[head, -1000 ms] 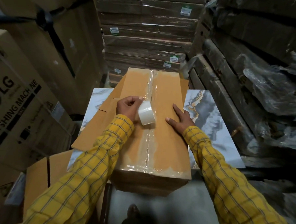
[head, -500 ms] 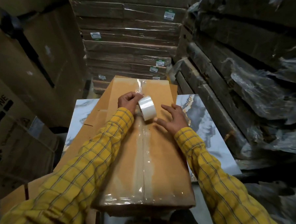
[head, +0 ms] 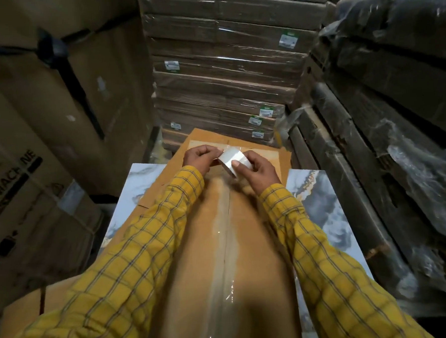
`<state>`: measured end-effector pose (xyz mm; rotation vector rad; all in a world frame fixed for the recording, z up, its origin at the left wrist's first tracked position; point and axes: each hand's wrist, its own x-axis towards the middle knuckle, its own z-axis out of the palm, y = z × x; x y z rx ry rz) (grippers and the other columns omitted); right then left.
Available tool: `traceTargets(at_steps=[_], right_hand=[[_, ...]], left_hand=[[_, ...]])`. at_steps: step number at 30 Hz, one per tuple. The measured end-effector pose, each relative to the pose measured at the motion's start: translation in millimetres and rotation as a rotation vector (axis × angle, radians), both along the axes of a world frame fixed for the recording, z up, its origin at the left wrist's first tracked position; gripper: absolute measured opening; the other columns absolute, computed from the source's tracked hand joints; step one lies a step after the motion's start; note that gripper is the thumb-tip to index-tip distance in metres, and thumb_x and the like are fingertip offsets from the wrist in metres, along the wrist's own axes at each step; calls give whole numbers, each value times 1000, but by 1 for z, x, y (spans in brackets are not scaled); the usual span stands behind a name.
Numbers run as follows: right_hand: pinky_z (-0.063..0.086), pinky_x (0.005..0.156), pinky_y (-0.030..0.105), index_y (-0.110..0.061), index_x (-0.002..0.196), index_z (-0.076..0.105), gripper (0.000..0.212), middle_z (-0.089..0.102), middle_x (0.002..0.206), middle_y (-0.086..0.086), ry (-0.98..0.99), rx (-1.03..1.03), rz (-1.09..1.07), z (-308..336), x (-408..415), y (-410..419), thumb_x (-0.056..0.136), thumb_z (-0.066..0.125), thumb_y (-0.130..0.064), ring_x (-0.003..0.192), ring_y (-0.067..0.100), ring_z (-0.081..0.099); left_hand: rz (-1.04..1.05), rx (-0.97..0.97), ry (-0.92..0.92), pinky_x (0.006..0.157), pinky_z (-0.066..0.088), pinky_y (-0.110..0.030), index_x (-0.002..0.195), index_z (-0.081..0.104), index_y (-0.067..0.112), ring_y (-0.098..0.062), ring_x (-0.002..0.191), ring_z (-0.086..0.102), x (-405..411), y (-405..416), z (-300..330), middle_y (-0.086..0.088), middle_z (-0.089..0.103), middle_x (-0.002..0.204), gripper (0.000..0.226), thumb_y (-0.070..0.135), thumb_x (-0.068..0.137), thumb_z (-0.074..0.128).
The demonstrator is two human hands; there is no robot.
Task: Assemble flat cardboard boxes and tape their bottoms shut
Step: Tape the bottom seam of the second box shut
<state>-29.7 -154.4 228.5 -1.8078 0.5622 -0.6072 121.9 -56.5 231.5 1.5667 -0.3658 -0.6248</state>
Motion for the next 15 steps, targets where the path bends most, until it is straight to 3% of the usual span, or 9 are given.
traceTargets(at_steps=[3, 6, 11, 15], right_hand=[[46, 74, 21, -23, 98, 68, 16, 66, 89, -7, 38, -54, 57, -2, 22, -21, 90, 69, -36, 80, 7, 57], [51, 75, 26, -25, 104, 69, 29, 69, 95, -3, 82, -45, 75, -8, 42, -37, 86, 67, -49, 84, 11, 60], [52, 68, 19, -27, 110, 70, 34, 72, 106, 1, 109, 18, 93, -8, 68, -58, 85, 69, -48, 90, 14, 64], [52, 77, 26, -25, 110, 71, 36, 72, 105, -2, 120, 64, 143, -16, 81, -74, 81, 72, -47, 91, 14, 65]], left_hand=[[11, 2, -4, 54, 42, -18, 74, 69, 17, -7, 62, 66, 18, -7, 1, -4, 72, 83, 14, 14, 86, 75], [22, 22, -23, 46, 41, -17, 74, 69, 11, -4, 47, 57, 30, -16, 4, -7, 68, 75, 14, 6, 86, 73], [82, 91, 23, 58, 50, -29, 68, 71, 16, -31, 75, 68, 49, -29, 1, -22, 74, 90, 15, 8, 79, 77], [132, 116, 70, 63, 57, -35, 67, 75, 18, -32, 80, 74, 58, -35, -4, -14, 76, 84, 9, 18, 76, 79]])
